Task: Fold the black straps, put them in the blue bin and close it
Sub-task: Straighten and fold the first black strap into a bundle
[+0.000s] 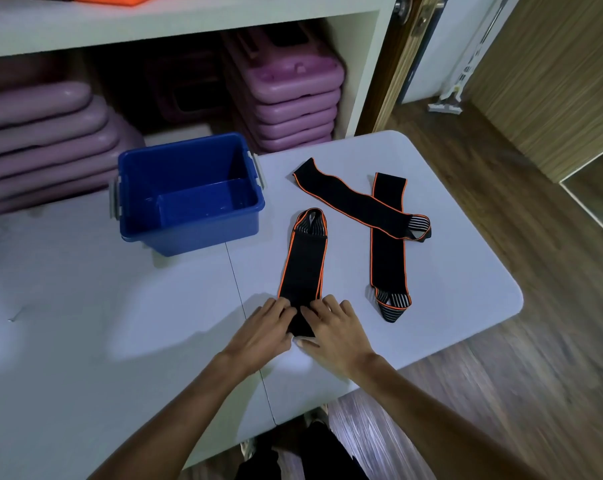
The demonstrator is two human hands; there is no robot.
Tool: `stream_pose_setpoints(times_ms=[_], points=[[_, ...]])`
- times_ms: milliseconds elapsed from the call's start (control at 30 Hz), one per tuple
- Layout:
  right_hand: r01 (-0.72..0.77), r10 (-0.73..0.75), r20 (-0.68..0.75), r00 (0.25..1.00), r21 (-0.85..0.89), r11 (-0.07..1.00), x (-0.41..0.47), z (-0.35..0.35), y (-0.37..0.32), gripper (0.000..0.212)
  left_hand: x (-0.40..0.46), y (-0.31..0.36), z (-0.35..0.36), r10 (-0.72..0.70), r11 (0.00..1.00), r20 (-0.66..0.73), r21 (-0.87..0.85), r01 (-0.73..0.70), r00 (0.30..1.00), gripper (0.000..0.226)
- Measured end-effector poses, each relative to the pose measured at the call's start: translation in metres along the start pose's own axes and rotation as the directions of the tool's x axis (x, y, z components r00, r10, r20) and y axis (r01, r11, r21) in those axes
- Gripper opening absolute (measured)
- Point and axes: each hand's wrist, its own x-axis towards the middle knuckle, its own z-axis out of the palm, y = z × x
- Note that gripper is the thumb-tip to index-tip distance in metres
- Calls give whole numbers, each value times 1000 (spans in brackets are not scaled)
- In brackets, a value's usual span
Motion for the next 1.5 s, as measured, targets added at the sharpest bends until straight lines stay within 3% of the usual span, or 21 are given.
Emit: stream_pose_setpoints(times_ms=[167,300,433,633,733,833,967,1067,1167,1333,1500], points=[[-112,111,27,994,69,991,6,-6,3,32,17,-5,-13,-31,993,56,-108,37,998,54],[-164,144,107,984,207,964,18,-9,10,28,29,-3,-22,-170,905,109,-377,199,979,33],[-241,201,180,963,236,941,32,-12,19,32,37,-2,-14,-280,854,61,-441,278,958,29],[-326,276,235,932,206,923,45,-10,26,35,48,11,-11,-388,893,-86,-283,351,918,28],[-363,326,171,930,279,889,47,-9,24,28,51,10,-11,-308,936,-109,-212,280,945,25],[-298,291,65,954,212,931,45,-6,19,20,45,0,-12,-179,978,-78,-122,169,981,41],[-197,190,72,979,102,975,34,-3,17,49,39,-5,-14,-116,993,41,38,114,992,63],[-142,137,101,985,46,989,30,-1,22,61,46,-6,-15,-138,988,58,-68,142,989,51],[-110,98,122,988,103,989,36,-2,29,52,54,-15,-22,-119,973,109,-185,137,987,42],[-151,125,126,984,228,962,51,-10,40,38,63,-22,-27,-251,859,172,-415,301,953,26],[-196,150,199,968,237,951,64,-11,45,38,69,-23,-19,-353,791,155,-478,383,923,38]])
